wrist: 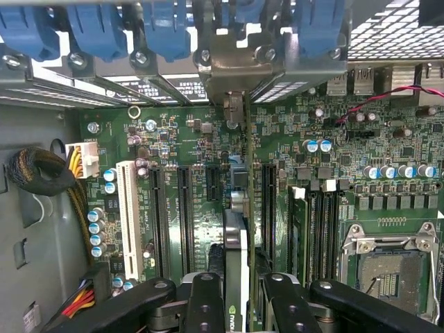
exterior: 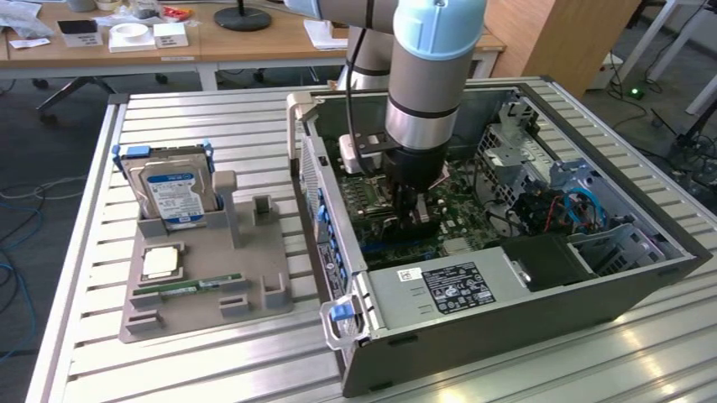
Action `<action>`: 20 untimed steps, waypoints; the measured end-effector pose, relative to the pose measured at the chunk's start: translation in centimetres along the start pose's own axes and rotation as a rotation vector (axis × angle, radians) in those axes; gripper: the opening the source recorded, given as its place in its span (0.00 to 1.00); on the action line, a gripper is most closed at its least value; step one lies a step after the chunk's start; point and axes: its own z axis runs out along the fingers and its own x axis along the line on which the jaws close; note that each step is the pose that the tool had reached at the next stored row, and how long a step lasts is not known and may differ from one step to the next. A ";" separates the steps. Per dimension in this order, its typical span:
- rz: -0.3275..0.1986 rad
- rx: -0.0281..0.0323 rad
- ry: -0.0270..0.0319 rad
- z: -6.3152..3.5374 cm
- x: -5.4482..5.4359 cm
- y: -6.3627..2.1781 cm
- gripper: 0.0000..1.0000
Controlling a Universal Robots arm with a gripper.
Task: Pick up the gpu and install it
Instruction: 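Insert the gpu into the slot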
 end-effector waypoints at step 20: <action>0.000 0.0045 -0.0004 0.04 0.0 0.11 0.27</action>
